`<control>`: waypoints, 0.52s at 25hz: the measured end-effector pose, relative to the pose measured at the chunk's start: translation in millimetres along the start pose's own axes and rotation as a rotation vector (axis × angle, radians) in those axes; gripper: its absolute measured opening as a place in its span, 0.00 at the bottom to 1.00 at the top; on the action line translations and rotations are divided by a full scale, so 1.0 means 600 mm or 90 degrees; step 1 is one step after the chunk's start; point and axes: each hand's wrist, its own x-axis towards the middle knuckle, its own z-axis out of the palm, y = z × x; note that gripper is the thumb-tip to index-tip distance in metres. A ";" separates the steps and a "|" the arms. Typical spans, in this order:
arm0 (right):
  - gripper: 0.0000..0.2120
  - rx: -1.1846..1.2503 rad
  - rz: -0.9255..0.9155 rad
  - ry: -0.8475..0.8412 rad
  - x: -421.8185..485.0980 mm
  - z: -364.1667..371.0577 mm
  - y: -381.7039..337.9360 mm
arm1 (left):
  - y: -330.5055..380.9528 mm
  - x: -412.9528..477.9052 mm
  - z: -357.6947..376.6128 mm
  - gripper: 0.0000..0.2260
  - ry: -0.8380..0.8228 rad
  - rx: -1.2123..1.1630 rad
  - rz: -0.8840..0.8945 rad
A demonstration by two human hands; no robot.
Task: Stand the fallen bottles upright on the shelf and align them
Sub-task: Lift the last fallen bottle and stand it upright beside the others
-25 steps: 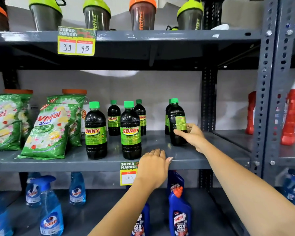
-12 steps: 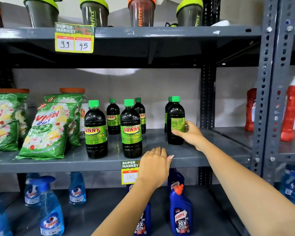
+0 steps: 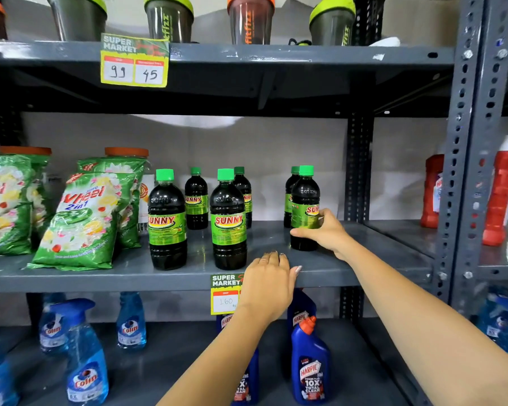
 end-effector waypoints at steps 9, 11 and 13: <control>0.33 0.080 0.072 -0.075 0.003 -0.003 -0.004 | 0.000 -0.001 0.000 0.28 -0.004 -0.014 -0.005; 0.37 0.057 0.070 0.015 -0.005 0.009 -0.003 | 0.000 -0.001 0.001 0.27 -0.003 -0.019 -0.003; 0.41 0.033 0.061 0.062 -0.008 0.018 -0.005 | 0.000 -0.002 -0.001 0.27 -0.008 -0.018 -0.004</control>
